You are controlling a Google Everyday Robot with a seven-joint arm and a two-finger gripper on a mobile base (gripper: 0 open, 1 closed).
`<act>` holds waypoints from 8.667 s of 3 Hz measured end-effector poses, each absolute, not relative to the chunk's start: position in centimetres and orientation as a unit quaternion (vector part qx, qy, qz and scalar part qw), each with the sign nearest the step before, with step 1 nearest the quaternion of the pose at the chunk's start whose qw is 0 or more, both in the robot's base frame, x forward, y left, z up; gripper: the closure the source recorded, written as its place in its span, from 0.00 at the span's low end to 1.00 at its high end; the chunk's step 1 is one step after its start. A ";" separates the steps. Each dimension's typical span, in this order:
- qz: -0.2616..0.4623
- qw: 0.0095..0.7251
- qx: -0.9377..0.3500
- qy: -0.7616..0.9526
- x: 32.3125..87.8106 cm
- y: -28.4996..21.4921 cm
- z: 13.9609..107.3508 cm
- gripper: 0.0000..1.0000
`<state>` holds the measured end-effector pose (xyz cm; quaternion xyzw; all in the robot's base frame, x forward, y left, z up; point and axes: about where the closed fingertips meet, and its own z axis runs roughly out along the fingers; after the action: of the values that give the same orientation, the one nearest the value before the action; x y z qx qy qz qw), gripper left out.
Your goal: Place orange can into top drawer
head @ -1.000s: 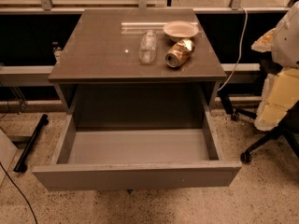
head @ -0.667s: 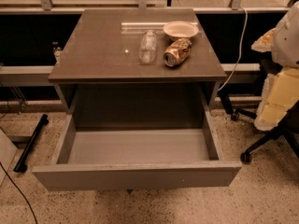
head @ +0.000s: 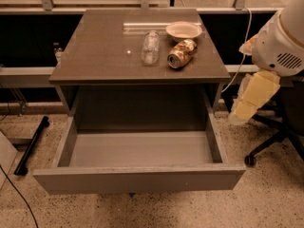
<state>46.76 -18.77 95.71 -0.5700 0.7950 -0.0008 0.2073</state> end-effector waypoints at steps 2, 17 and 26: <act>0.050 0.266 -0.528 0.805 52.8 -17.4 93.8 0.00; 0.141 0.336 -0.418 0.832 78.7 -12.0 85.4 0.68; 0.294 0.252 -0.532 0.753 56.0 1.0 72.0 1.00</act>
Offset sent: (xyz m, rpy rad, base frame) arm 0.1028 0.0214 -0.0281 0.2518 -0.0485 -0.0666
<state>55.97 0.98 72.03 -0.5321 0.7529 0.2940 0.2520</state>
